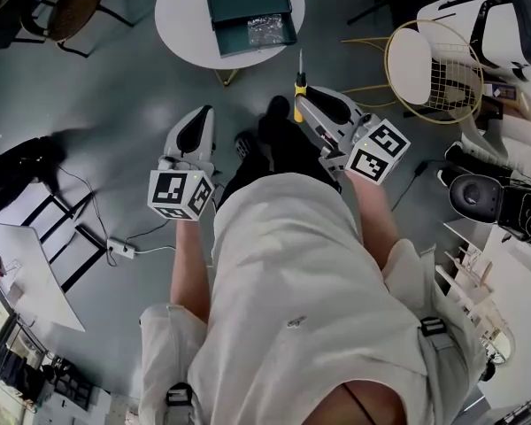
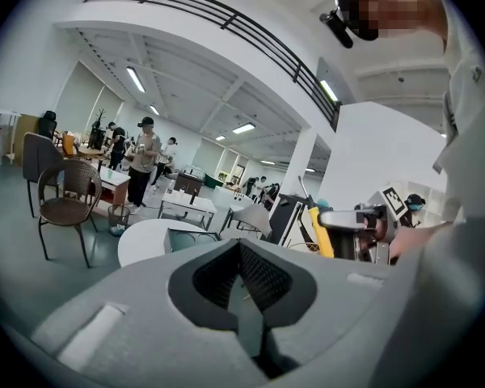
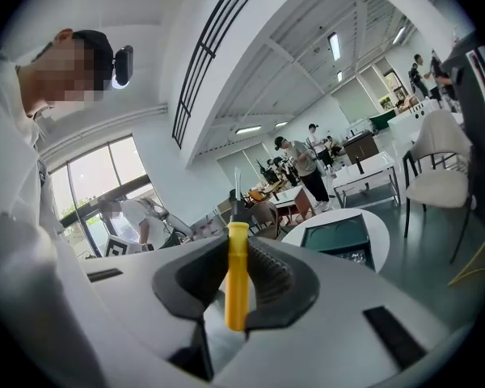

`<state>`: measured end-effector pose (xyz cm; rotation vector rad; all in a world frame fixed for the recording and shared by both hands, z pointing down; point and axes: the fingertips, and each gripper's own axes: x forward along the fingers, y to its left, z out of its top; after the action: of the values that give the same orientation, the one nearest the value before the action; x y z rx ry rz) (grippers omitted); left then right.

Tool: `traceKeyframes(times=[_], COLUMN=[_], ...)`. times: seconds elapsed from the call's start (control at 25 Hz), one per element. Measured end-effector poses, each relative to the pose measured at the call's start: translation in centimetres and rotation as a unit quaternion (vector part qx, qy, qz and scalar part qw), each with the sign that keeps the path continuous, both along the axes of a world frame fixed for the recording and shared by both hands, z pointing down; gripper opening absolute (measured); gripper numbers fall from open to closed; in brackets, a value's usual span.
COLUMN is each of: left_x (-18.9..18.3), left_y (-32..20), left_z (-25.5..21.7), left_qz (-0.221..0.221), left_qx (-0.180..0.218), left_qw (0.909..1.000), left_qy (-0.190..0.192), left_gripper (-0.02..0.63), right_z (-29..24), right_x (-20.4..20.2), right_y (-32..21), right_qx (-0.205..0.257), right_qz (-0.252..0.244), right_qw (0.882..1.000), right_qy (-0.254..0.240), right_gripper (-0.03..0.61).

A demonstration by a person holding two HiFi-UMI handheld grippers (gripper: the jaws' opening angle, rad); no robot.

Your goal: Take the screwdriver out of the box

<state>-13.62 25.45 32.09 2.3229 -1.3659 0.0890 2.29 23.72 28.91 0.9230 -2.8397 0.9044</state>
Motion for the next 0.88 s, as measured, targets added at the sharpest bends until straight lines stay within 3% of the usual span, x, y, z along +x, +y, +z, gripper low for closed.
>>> traceKeyframes(times=[0.36,0.88], left_x=[1.3,4.2], left_y=[0.6,0.0], left_z=[-2.4,-1.9], left_qz=[0.02,0.048], left_qx=[0.026,0.016], left_qw=[0.9993,0.9982], left_qy=[-0.019,-0.031], left_gripper=[0.011,0.011], right_z=[-2.7,-3.1], right_x=[1.4,3.0], right_y=[0.9,1.2], right_qx=[0.031,0.029], right_qz=[0.018,0.022], right_qw=[0.999,0.999], right_qy=[-0.01,-0.008], right_gripper=[0.078,0.078])
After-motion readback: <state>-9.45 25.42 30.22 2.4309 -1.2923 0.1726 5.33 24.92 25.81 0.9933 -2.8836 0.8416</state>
